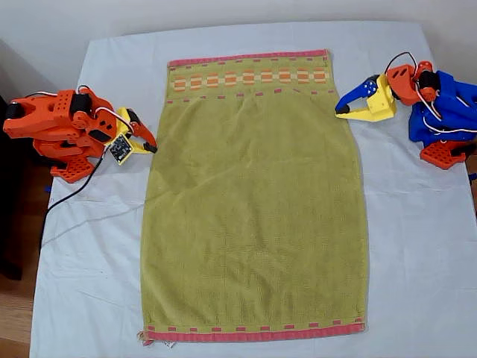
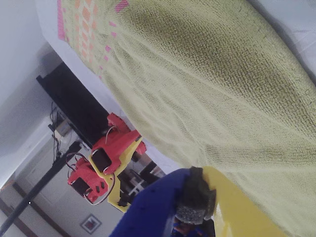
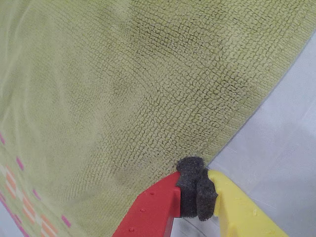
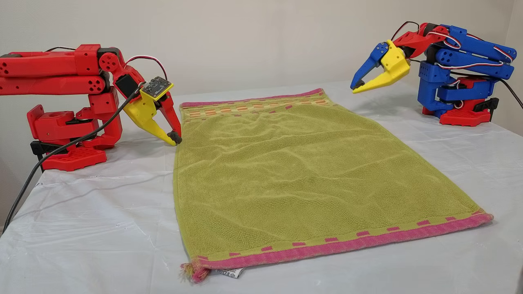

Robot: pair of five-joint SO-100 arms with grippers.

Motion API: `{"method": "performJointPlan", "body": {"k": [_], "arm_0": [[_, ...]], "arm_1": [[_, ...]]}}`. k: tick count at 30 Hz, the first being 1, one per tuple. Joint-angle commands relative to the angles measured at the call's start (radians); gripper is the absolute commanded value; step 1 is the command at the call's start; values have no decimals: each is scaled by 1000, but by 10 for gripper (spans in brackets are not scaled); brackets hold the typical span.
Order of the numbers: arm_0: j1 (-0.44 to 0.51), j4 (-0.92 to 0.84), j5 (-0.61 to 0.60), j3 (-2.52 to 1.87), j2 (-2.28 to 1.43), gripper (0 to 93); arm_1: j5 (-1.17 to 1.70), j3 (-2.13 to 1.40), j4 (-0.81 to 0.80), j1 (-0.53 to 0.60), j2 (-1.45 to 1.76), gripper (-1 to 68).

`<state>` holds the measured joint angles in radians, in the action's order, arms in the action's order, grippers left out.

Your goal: Fold the towel.

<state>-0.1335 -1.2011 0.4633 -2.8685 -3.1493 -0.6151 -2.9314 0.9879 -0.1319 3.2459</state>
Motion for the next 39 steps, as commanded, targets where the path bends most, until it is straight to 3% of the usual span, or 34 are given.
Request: {"method": "performJointPlan", "body": {"k": [1, 12, 16, 18, 25, 29, 39], "arm_0": [[-3, 15, 2, -5, -8, 1], [-15, 6, 11, -5, -8, 1], [87, 114, -32, -5, -6, 1], [92, 115, -32, -5, -5, 1], [87, 101, -35, 132, -5, 1], [21, 87, 57, 250, -8, 1], [-21, 48, 109, 425, 57, 1]], "arm_1": [[-5, -225, -20, -3, 210, 7], [8, -225, -37, 8, 210, 5], [48, -201, 9, 11, 210, 5], [71, -179, 35, 21, 210, 4], [34, -69, 129, 74, 210, 1], [-9, -29, 146, 55, 192, 0], [-28, 517, 179, 5, -371, 0]]}}
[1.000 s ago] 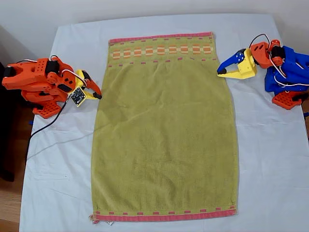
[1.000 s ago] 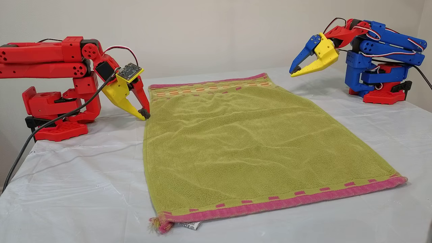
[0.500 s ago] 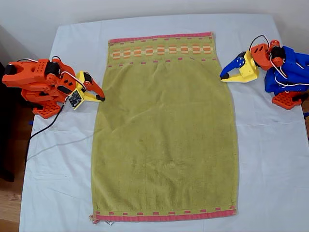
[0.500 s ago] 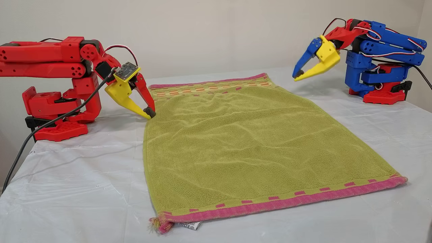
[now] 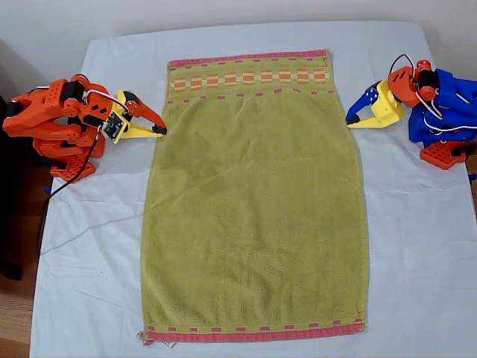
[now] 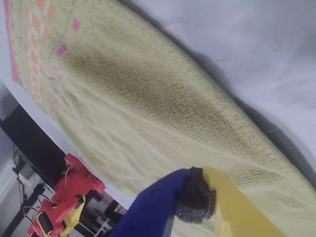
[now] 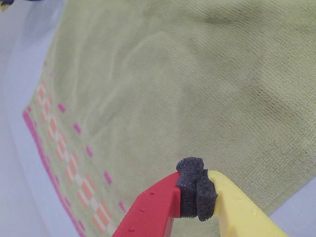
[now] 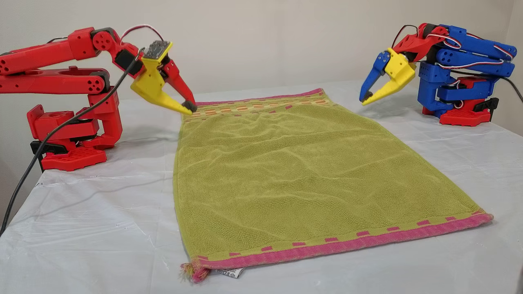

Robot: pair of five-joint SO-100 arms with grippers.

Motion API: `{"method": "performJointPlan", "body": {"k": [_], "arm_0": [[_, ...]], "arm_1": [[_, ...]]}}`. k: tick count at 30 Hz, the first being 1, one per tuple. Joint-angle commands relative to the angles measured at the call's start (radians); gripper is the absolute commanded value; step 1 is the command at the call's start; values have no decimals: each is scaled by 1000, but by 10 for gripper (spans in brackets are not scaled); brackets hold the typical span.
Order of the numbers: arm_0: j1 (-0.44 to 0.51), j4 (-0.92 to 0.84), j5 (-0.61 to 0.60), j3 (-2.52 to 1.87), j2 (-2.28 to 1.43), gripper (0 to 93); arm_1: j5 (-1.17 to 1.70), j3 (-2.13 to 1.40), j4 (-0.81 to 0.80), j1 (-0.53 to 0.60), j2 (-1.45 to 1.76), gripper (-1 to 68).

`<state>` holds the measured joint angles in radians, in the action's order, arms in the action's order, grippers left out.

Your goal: Fold the towel.

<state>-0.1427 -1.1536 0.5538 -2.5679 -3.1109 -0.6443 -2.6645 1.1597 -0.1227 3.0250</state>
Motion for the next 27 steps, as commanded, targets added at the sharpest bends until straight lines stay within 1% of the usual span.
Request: {"method": "performJointPlan", "body": {"k": [1, 3, 6, 11, 14, 16, 18, 21, 23, 25, 27], "arm_0": [[-25, -3, 38, 149, 44, 1], [-28, -6, 77, 213, 120, 1], [-43, -37, 140, 376, 313, 1], [-98, -227, 259, 732, 663, 1], [-117, -341, 270, 908, 804, 1], [-160, -439, 298, 1000, 885, 1], [-199, -518, 299, 1075, 953, 1], [-242, -586, 273, 1172, 1011, 1], [-290, -643, 261, 1241, 1054, 4], [-334, -704, 259, 1313, 1115, 9], [-365, -750, 255, 1384, 1183, 11]], "arm_1": [[-5, 327, 28, -9, -218, 0], [-15, 477, 91, -14, -351, 0], [-3, 704, 207, -11, -551, 20], [-25, 1060, 368, -26, -776, 21], [-37, 1318, 506, -55, -950, 20], [-58, 1496, 612, -78, -1097, 20], [-64, 1628, 637, -81, -1195, 20], [-60, 1767, 637, -98, -1285, 27], [-60, 1859, 638, -121, -1353, 52], [-66, 1925, 638, -138, -1411, 138], [-57, 2003, 638, -152, -1491, 180]]}}
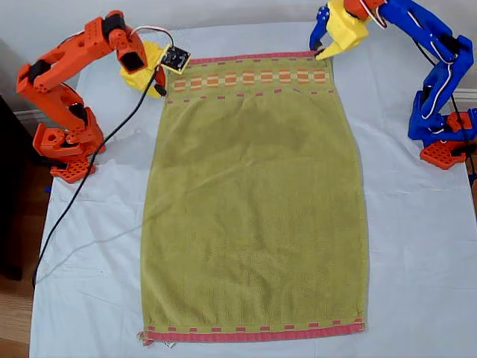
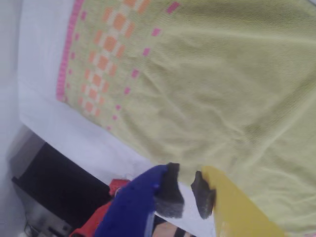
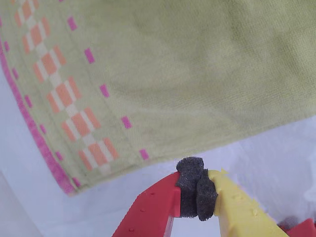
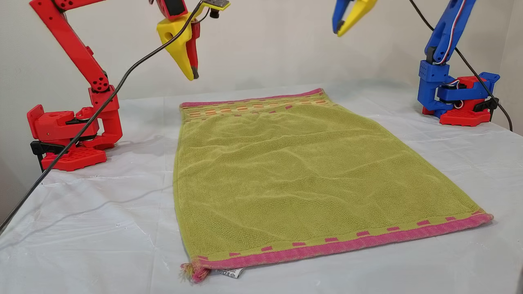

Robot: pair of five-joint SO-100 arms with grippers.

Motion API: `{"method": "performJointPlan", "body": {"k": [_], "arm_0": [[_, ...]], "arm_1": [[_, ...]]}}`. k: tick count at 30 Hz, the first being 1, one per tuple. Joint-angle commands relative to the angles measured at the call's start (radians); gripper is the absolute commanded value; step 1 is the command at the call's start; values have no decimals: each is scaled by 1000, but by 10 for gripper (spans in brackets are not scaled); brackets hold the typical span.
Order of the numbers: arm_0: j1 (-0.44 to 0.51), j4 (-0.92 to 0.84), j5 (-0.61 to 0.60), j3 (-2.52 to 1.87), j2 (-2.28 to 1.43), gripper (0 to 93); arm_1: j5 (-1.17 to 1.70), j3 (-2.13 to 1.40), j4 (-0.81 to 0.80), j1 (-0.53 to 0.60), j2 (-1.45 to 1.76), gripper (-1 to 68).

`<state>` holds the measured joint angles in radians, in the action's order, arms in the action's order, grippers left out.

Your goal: Fold the towel.

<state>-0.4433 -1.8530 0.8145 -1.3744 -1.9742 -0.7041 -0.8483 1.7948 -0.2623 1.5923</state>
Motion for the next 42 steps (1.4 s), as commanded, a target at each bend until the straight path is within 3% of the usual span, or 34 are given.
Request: {"method": "performJointPlan", "body": {"k": [1, 15, 19, 22, 31, 35, 42], "arm_0": [[-77, -58, -11, 215, 72, 13], [-250, -3, -127, 307, 218, 121], [-284, 5, -124, 336, 259, 271], [-304, -2, -129, 370, 313, 274], [-325, 0, -181, 454, 414, 540], [-368, 23, -181, 439, 433, 585], [-468, 78, -178, 430, 532, 660]], "arm_1": [[9, 212, 3, -17, -86, 191], [37, 385, 3, -107, -330, 282], [34, 393, 3, -135, -362, 274], [26, 405, 3, -152, -382, 260], [48, 436, 5, -160, -442, 253], [43, 436, 5, -164, -462, 253], [-26, 476, 5, -184, -495, 347]]}}
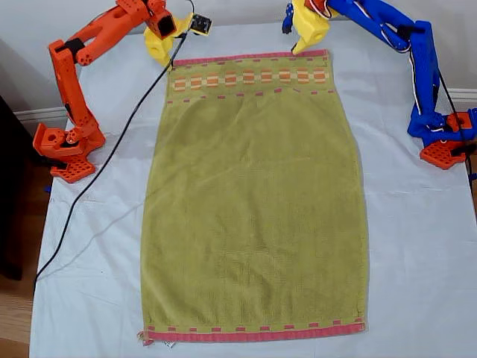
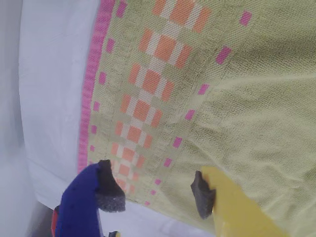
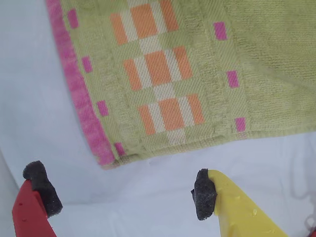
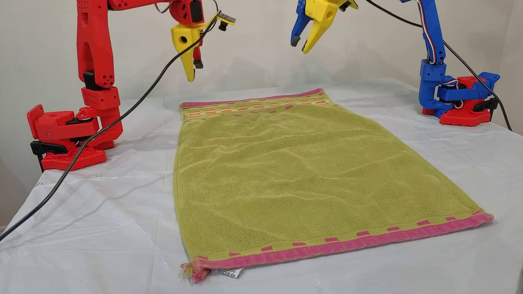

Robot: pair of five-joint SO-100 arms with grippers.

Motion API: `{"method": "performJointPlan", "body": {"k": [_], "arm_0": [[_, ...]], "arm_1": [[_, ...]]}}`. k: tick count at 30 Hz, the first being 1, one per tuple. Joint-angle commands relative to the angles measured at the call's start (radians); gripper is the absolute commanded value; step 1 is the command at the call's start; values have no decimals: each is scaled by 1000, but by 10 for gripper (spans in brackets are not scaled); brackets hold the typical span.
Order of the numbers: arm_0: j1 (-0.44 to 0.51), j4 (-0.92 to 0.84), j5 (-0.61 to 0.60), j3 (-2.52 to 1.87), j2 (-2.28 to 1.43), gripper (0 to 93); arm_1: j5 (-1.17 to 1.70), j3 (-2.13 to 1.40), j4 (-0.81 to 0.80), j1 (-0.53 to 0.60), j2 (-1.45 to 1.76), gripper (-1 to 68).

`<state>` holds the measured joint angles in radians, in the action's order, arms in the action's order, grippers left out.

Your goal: Fold the towel.

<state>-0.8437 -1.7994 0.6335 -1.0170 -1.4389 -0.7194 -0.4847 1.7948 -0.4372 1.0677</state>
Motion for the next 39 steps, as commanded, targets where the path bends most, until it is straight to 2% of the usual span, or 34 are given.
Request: {"method": "performJointPlan", "body": {"k": [1, 6, 18, 25, 32, 39], "arm_0": [[-77, 28, 0, 74, 6, 660], [-124, 40, 2, 84, 66, 667], [-101, 86, 107, 92, 198, 740], [-107, 84, 120, 78, 230, 702], [-83, 117, 109, 95, 273, 535], [-67, 173, 66, 91, 278, 519]], "arm_1": [[-9, 117, 5, -11, 25, 350], [-2, 117, 5, -25, -26, 347], [11, 75, 5, -25, -11, 334], [21, 6, 5, -25, 38, 333], [18, 25, 5, -8, 8, 332], [26, 25, 5, 6, 9, 331]]}}
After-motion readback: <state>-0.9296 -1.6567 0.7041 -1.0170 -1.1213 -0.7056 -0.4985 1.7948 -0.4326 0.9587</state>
